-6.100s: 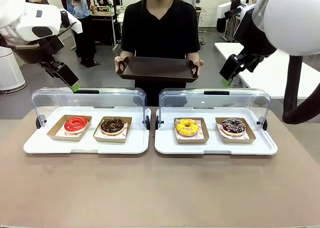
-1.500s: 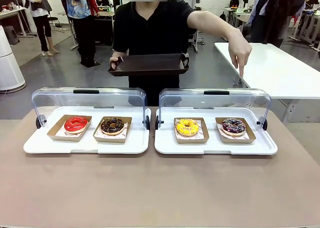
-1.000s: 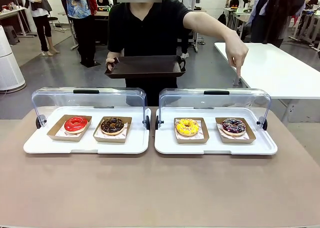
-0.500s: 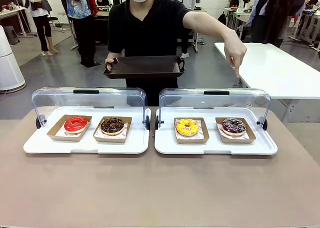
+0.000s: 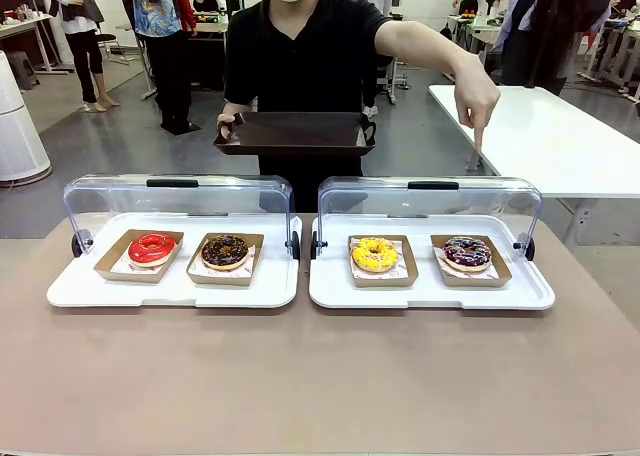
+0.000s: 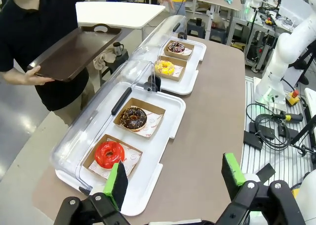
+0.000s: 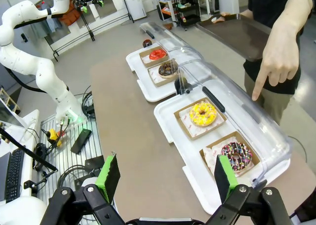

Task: Provide the desired donut to the person.
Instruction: Pick up and lift the Paper togo box containing the Donut pointed at by the person.

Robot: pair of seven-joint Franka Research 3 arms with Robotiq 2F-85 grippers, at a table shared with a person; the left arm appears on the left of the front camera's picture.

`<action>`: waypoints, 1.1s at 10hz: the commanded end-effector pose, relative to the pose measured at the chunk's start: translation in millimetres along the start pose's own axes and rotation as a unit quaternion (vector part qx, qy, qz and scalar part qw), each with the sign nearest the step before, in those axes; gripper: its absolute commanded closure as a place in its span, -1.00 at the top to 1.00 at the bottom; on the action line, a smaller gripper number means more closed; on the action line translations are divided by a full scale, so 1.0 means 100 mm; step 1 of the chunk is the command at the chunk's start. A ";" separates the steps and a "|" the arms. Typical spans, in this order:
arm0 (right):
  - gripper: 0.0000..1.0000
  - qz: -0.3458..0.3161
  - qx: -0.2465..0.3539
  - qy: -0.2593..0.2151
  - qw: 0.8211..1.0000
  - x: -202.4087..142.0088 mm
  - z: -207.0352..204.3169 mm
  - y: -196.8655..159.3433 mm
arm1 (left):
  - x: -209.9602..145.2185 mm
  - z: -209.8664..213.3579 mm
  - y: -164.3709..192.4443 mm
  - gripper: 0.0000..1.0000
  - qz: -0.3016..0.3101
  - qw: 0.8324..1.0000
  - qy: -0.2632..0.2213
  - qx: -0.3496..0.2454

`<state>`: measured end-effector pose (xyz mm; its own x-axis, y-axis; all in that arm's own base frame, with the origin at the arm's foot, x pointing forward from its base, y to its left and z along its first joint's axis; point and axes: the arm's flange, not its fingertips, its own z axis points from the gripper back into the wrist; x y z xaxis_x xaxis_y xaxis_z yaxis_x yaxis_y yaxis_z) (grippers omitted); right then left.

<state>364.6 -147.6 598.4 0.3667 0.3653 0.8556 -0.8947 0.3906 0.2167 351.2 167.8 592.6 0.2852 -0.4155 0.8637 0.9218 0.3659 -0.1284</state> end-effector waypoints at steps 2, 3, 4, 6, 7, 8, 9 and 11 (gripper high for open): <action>1.00 0.117 -0.020 0.110 0.987 0.37 -0.38 0.30 | 0.00 0.01 0.00 1.00 -0.003 1.000 -0.002 0.000; 1.00 0.170 -0.031 0.167 0.971 0.52 -0.63 0.48 | 0.00 0.01 0.00 1.00 -0.003 1.000 -0.002 0.000; 1.00 0.224 -0.049 0.229 0.946 0.59 -0.92 0.65 | 0.00 0.01 0.00 1.00 -0.003 1.000 -0.002 0.000; 1.00 0.312 -0.045 0.350 0.882 0.44 -1.60 0.84 | 0.00 0.01 0.00 1.00 -0.003 1.000 -0.002 0.000; 1.00 0.312 -0.034 0.392 0.865 0.26 -1.92 0.80 | 0.00 0.01 0.00 1.00 -0.003 1.000 -0.002 0.000; 1.00 0.306 -0.017 0.426 0.851 0.07 -2.16 0.75 | 0.00 0.01 0.00 1.00 -0.003 1.000 -0.002 0.000; 1.00 0.296 -0.005 0.451 0.842 -0.15 -2.39 0.71 | 0.00 0.01 0.00 1.00 -0.003 1.000 -0.002 0.000; 1.00 0.276 0.002 0.478 0.833 -0.39 -2.67 0.61 | 0.00 0.01 0.00 1.00 -0.003 1.000 -0.002 0.000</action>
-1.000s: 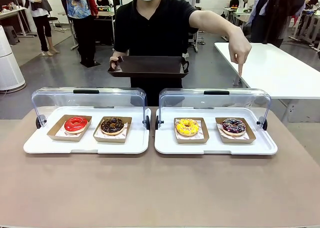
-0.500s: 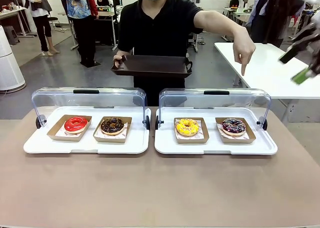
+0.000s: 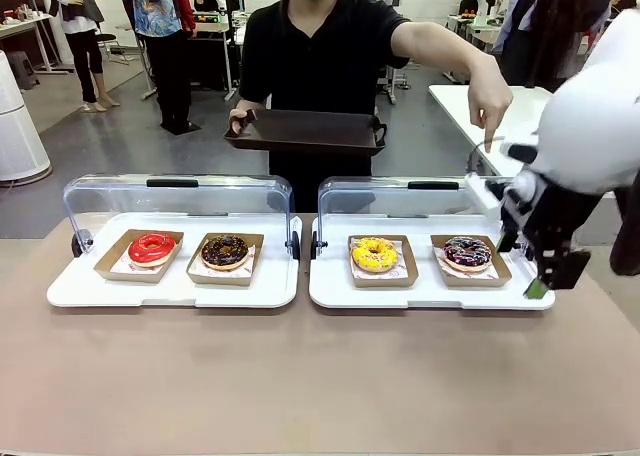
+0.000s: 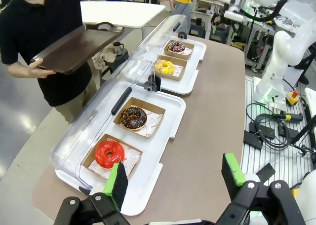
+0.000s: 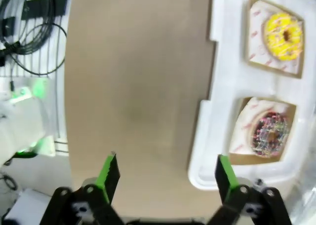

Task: Provide the desired donut to the person.
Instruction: Pick up and lift the Paper togo box containing the Donut pointed at by the person.

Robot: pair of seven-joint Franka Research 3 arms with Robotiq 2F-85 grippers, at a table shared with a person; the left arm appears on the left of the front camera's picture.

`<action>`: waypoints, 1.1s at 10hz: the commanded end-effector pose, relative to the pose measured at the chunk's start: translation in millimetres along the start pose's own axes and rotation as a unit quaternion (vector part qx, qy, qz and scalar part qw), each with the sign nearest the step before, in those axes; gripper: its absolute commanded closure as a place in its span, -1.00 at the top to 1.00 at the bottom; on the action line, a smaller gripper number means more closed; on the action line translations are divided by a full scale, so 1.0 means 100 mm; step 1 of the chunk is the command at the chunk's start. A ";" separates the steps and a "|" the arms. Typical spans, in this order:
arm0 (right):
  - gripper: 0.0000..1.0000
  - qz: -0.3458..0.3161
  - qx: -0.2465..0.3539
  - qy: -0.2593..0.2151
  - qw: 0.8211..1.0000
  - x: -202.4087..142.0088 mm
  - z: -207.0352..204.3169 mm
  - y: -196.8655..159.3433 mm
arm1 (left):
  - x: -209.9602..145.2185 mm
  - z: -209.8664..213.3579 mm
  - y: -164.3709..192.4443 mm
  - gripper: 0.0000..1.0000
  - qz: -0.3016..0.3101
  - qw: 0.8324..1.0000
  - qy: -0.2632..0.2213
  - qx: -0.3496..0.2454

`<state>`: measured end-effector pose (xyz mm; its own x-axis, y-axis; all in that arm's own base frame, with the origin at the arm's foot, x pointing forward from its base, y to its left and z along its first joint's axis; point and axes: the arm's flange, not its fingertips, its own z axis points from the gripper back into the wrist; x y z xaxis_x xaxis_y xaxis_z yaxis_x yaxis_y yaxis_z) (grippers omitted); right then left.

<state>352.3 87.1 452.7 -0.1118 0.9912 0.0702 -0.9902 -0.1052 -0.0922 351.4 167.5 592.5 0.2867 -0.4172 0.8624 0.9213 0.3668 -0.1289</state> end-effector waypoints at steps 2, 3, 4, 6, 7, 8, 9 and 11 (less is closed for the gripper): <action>1.00 -0.043 0.019 0.002 0.999 -0.04 -0.19 -0.23 | 0.00 0.02 -0.01 1.00 -0.004 1.000 -0.004 0.000; 1.00 -0.060 0.025 -0.019 0.998 -0.06 -0.19 -0.28 | 0.00 0.02 -0.01 1.00 -0.004 1.000 -0.004 0.000; 1.00 -0.079 0.037 -0.043 0.995 -0.12 -0.12 -0.30 | 0.00 0.02 -0.01 1.00 -0.004 1.000 -0.004 0.000; 1.00 -0.041 0.027 -0.002 0.999 -0.08 -0.27 -0.17 | 0.00 0.02 -0.01 1.00 -0.004 1.000 -0.004 0.000; 1.00 -0.041 0.027 -0.002 0.999 -0.08 -0.27 -0.17 | 0.00 0.02 -0.01 1.00 -0.004 1.000 -0.004 0.000; 1.00 -0.041 0.027 -0.002 0.999 -0.08 -0.27 -0.17 | 0.00 0.02 -0.01 1.00 -0.004 1.000 -0.004 0.000; 1.00 -0.041 0.027 -0.002 0.999 -0.08 -0.27 -0.17 | 0.00 0.02 -0.01 1.00 -0.004 1.000 -0.004 0.000; 1.00 -0.042 0.031 -0.012 0.999 -0.08 -0.23 -0.21 | 0.00 0.02 -0.01 1.00 -0.004 1.000 -0.004 0.000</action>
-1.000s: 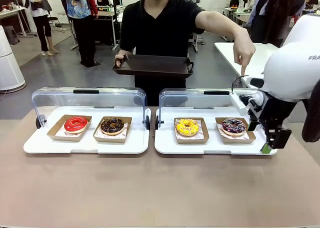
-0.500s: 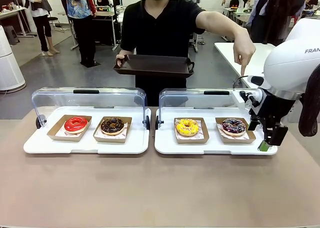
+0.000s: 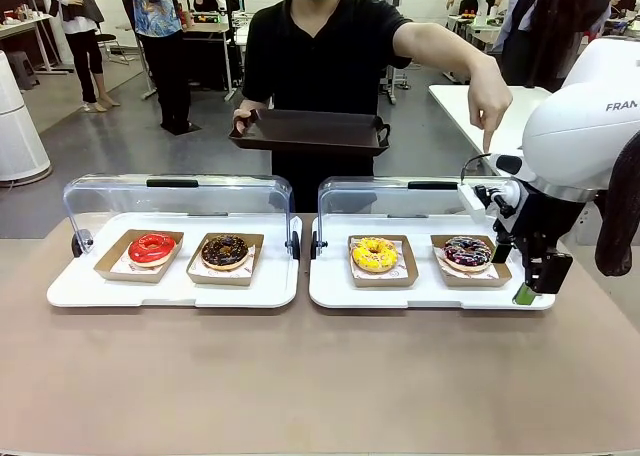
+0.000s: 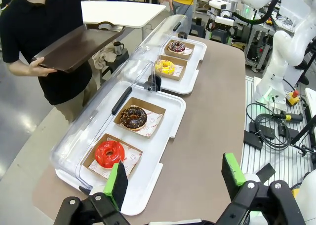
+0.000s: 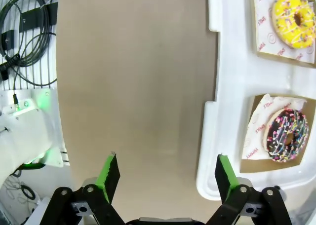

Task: Provide the desired donut to the person.
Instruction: Pick up and lift the Paper togo box containing the Donut pointed at by the person.

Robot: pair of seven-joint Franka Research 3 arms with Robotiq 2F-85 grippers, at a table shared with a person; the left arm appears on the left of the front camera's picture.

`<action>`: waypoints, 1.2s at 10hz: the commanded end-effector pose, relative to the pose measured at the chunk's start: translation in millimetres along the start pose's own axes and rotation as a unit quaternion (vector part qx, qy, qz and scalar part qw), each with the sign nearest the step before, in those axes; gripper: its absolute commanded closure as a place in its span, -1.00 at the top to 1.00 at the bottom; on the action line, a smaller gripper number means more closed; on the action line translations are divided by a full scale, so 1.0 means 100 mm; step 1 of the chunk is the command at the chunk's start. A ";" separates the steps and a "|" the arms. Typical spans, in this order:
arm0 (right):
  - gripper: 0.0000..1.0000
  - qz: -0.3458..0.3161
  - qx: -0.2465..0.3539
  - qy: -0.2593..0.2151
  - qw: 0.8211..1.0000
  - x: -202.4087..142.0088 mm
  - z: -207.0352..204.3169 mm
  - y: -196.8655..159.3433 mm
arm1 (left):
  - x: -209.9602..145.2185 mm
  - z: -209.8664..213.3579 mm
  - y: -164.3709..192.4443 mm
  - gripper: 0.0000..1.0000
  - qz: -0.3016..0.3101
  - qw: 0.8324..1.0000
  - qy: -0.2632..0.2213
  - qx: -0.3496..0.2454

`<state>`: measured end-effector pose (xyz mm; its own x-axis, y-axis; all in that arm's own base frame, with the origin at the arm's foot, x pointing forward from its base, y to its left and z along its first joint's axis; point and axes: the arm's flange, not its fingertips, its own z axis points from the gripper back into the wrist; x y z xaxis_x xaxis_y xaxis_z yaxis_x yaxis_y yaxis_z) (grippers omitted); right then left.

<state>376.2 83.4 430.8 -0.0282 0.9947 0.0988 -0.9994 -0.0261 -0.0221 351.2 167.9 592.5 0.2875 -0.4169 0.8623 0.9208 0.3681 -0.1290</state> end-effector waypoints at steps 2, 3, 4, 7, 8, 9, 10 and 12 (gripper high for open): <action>1.00 -0.009 -0.008 0.017 1.000 0.00 -0.26 -0.27 | 0.00 0.01 -0.01 1.00 -0.004 1.000 -0.004 -0.001; 1.00 -0.009 -0.016 0.016 1.000 -0.01 -0.38 -0.41 | 0.00 0.01 -0.01 1.00 -0.004 1.000 -0.004 -0.001; 1.00 -0.003 -0.022 0.016 1.000 -0.02 -0.48 -0.53 | 0.00 0.01 -0.01 1.00 -0.004 1.000 -0.004 -0.001; 1.00 0.000 -0.012 0.017 1.000 0.02 -0.69 -0.78 | 0.00 0.01 -0.01 1.00 -0.004 1.000 -0.004 -0.001; 1.00 -0.001 0.003 0.007 1.000 0.07 -0.76 -0.87 | 0.00 0.01 -0.01 1.00 -0.004 1.000 -0.004 -0.001; 1.00 -0.004 0.012 0.004 1.000 0.11 -0.82 -0.91 | 0.00 0.01 -0.01 1.00 -0.004 1.000 -0.004 -0.001; 1.00 -0.004 0.017 0.001 1.000 0.15 -0.87 -0.95 | 0.00 0.01 -0.01 1.00 -0.004 1.000 -0.004 -0.001; 1.00 -0.003 0.013 -0.011 1.000 0.21 -0.89 -0.97 | 0.00 0.01 -0.01 1.00 -0.004 1.000 -0.004 -0.001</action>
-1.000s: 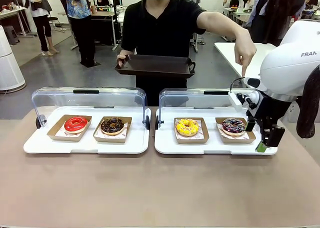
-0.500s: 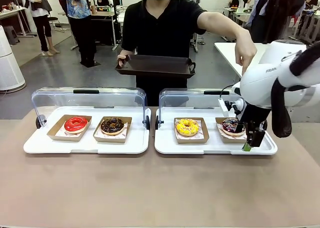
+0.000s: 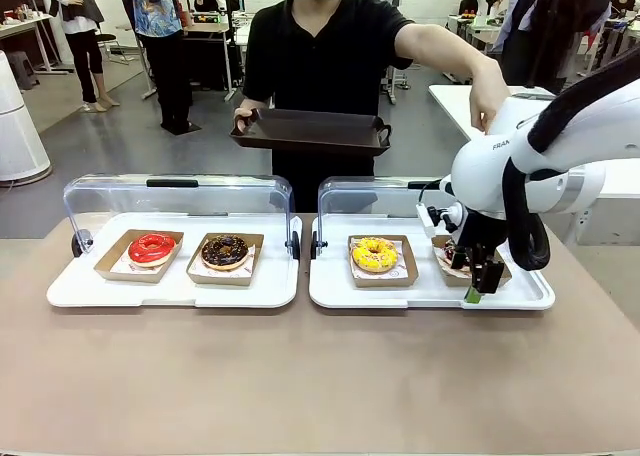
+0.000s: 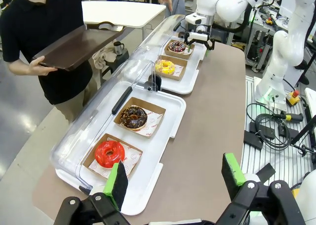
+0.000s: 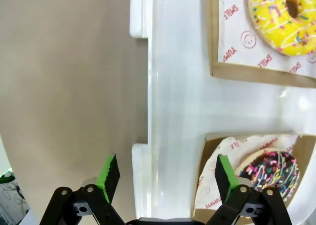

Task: Provide the desired donut to the person.
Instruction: Pick up and lift the Paper togo box containing the Donut pointed at by the person.

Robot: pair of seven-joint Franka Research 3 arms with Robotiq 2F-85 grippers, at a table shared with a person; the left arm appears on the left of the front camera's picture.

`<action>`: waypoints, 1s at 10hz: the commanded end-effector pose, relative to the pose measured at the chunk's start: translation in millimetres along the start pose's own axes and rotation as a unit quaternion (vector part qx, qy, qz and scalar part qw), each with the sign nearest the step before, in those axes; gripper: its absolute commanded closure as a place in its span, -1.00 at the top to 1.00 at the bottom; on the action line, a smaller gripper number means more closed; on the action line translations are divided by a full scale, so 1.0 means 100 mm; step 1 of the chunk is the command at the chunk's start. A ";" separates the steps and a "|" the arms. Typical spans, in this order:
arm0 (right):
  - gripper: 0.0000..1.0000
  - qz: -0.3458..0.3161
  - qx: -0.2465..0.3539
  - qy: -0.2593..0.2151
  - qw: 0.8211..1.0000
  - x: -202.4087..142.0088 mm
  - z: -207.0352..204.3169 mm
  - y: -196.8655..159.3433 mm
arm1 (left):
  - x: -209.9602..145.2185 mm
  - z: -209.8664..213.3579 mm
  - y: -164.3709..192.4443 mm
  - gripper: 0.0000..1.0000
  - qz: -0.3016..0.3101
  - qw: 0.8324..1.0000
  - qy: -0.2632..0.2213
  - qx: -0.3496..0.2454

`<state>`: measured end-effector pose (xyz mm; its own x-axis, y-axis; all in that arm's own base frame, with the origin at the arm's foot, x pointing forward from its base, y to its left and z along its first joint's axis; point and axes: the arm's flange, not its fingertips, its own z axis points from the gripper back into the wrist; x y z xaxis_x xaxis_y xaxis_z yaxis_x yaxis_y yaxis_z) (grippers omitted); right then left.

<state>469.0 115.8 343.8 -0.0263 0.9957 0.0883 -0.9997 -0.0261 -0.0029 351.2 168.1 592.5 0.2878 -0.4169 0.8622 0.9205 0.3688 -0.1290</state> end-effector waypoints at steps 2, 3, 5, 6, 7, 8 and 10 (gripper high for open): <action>1.00 -0.007 -0.004 -0.023 1.000 0.03 0.06 -0.04 | 0.00 0.01 -0.01 1.00 -0.004 1.000 -0.004 -0.001; 1.00 -0.026 -0.007 -0.018 0.999 0.04 0.10 -0.04 | 0.00 0.01 -0.01 1.00 -0.004 1.000 -0.004 -0.001; 1.00 -0.004 -0.004 -0.009 1.000 0.05 0.04 -0.02 | 0.00 0.01 -0.01 1.00 -0.004 1.000 -0.004 -0.001; 1.00 -0.004 -0.004 -0.009 1.000 0.05 0.04 -0.02 | 0.00 0.01 -0.01 1.00 -0.004 1.000 -0.004 -0.001; 1.00 -0.004 -0.004 -0.009 1.000 0.05 0.04 -0.02 | 0.00 0.01 -0.01 1.00 -0.004 1.000 -0.004 -0.001; 1.00 -0.004 -0.004 -0.009 1.000 0.05 0.04 -0.02 | 0.00 0.01 -0.01 1.00 -0.004 1.000 -0.004 -0.001; 1.00 -0.006 -0.002 -0.017 1.000 0.08 0.01 -0.06 | 0.00 0.01 -0.01 1.00 -0.004 1.000 -0.004 -0.001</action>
<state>470.7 124.0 349.2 -0.0157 0.9937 0.1106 -0.9998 -0.0147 -0.0102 351.2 168.2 592.5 0.2879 -0.4169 0.8621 0.9205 0.3689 -0.1289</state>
